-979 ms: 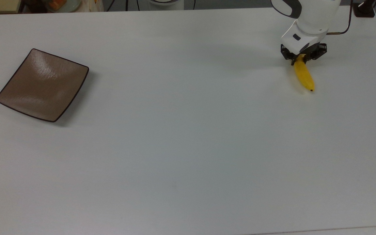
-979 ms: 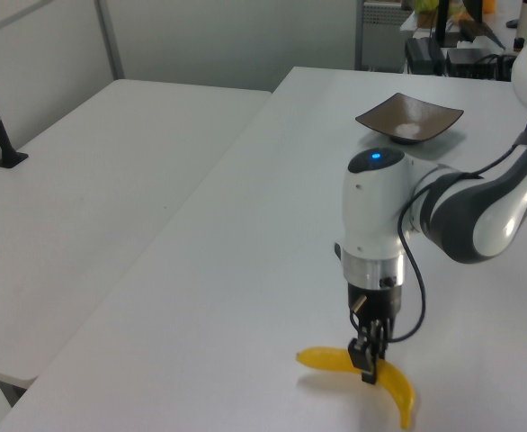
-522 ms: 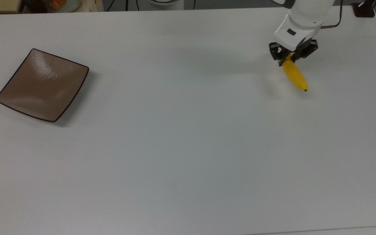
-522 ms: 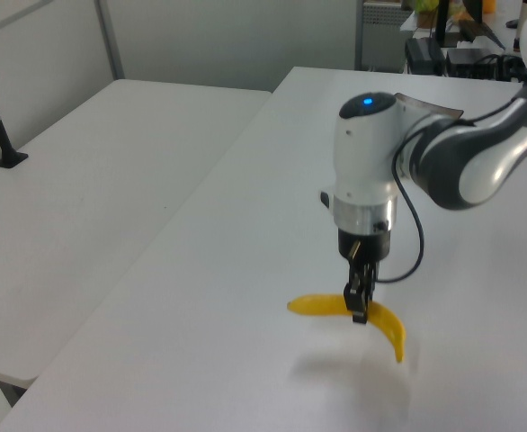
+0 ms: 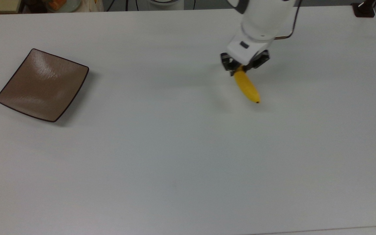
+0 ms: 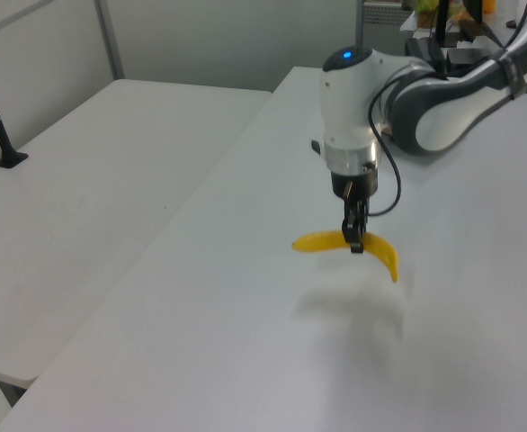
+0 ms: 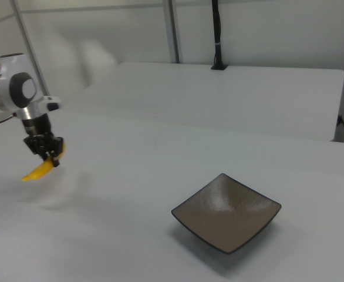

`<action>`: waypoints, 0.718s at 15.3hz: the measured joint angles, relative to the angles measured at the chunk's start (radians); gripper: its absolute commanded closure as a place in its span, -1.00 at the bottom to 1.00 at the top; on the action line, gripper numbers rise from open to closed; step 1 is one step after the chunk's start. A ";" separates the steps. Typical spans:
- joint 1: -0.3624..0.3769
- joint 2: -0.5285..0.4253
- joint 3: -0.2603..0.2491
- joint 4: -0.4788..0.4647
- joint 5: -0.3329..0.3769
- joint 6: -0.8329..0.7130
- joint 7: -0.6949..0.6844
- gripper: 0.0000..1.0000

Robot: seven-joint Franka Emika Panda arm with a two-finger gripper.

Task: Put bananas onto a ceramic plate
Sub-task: 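Lift the held banana and carry it toward the brown plate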

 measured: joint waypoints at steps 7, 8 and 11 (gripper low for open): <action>-0.043 -0.033 -0.225 0.000 0.000 -0.038 -0.239 0.33; -0.052 -0.039 -0.250 0.000 0.000 -0.038 -0.275 0.33; -0.093 -0.059 -0.310 0.000 0.000 -0.039 -0.373 0.33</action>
